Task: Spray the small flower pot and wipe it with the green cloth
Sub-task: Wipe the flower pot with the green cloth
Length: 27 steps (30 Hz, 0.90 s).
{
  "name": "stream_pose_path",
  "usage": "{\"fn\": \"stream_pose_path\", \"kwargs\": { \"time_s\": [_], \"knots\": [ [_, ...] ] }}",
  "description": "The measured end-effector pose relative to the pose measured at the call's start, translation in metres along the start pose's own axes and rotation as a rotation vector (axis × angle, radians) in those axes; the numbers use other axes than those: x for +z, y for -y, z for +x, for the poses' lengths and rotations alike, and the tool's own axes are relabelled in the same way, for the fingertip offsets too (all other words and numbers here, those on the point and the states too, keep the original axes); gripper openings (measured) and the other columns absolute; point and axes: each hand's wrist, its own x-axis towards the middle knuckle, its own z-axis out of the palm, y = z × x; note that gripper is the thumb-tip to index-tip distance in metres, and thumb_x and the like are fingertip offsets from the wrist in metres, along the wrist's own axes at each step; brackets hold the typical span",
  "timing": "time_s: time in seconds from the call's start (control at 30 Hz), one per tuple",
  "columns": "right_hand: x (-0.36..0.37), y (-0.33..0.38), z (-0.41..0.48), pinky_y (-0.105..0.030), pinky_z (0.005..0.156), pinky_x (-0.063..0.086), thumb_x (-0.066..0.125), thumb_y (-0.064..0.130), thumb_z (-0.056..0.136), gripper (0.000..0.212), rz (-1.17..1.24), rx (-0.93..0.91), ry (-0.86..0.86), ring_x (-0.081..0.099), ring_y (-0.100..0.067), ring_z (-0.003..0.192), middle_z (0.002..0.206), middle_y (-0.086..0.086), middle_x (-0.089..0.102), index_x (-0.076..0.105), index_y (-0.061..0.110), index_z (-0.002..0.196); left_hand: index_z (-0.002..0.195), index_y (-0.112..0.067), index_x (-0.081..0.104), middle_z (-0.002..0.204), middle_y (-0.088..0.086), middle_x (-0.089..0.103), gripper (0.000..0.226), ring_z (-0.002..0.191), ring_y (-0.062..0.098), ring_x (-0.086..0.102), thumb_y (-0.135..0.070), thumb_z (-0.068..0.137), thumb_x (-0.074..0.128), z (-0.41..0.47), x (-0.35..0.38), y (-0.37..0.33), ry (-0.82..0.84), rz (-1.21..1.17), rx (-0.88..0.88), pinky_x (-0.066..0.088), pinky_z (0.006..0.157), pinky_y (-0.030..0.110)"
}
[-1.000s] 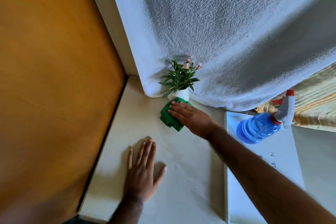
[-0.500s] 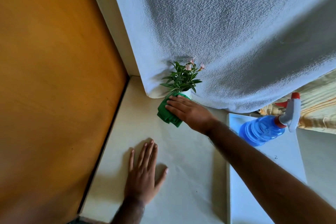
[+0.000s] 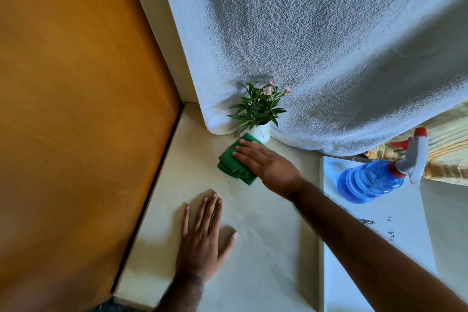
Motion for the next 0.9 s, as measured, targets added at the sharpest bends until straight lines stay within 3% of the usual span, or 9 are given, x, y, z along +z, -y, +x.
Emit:
{"fn": "stream_pose_path", "kwargs": {
  "time_s": [0.1, 0.37, 0.53, 0.6, 0.73, 0.9],
  "knots": [
    [-0.009, -0.008, 0.002, -0.041, 0.122, 0.026, 0.034, 0.004, 0.104, 0.043, -0.093, -0.017, -0.091, 0.041, -0.032, 0.144, 0.148, -0.015, 0.053, 0.052, 0.001, 0.144, 0.166, -0.013, 0.025, 0.176, 0.006, 0.026, 0.088, 0.162, 0.023, 0.026, -0.070, 0.100, 0.038, -0.001, 0.001, 0.000, -0.005, -0.005, -0.001, 0.029, 0.125, 0.065],
    [-0.001, -0.012, -0.014, -0.046, 0.117, 0.036, 0.029, 0.004, 0.101, 0.048, -0.104, 0.077, 0.009, 0.045, -0.035, 0.141, 0.147, -0.017, 0.055, 0.054, -0.001, 0.142, 0.165, -0.012, 0.029, 0.175, 0.007, 0.029, 0.088, 0.162, 0.024, 0.027, -0.070, 0.099, 0.039, 0.000, -0.001, 0.000, -0.003, 0.010, 0.004, 0.030, 0.125, 0.065],
    [0.010, 0.004, -0.031, -0.051, 0.102, 0.051, 0.031, 0.003, 0.096, 0.049, -0.009, 0.199, -0.017, 0.052, -0.039, 0.134, 0.140, -0.017, 0.060, 0.060, -0.002, 0.135, 0.166, -0.013, 0.026, 0.176, 0.005, 0.028, 0.089, 0.162, 0.023, 0.027, -0.069, 0.098, 0.043, 0.000, 0.001, 0.001, 0.008, -0.016, 0.001, 0.030, 0.125, 0.066],
    [0.007, 0.006, -0.033, -0.047, 0.106, 0.049, 0.031, 0.002, 0.098, 0.049, -0.018, 0.207, -0.060, 0.049, -0.035, 0.138, 0.144, -0.014, 0.058, 0.058, 0.000, 0.138, 0.166, -0.014, 0.025, 0.176, 0.005, 0.027, 0.090, 0.162, 0.022, 0.026, -0.070, 0.099, 0.042, 0.000, 0.002, 0.002, 0.011, -0.026, 0.000, 0.029, 0.126, 0.065],
    [-0.008, 0.002, -0.022, -0.041, 0.121, 0.030, 0.030, 0.004, 0.107, 0.043, -0.063, 0.185, -0.182, 0.039, -0.029, 0.146, 0.151, -0.011, 0.051, 0.051, 0.002, 0.145, 0.167, -0.015, 0.022, 0.177, 0.004, 0.023, 0.090, 0.163, 0.022, 0.023, -0.071, 0.099, 0.039, 0.000, 0.004, 0.002, 0.021, -0.029, -0.005, 0.027, 0.127, 0.065],
    [-0.008, -0.007, -0.018, -0.047, 0.118, 0.034, 0.031, 0.003, 0.103, 0.045, -0.088, 0.183, -0.139, 0.043, -0.032, 0.143, 0.148, -0.015, 0.053, 0.053, 0.001, 0.143, 0.168, -0.016, 0.019, 0.179, 0.002, 0.018, 0.091, 0.164, 0.021, 0.021, -0.073, 0.099, 0.036, 0.000, 0.006, 0.003, 0.038, -0.028, -0.011, 0.026, 0.127, 0.064]
  ]
}}
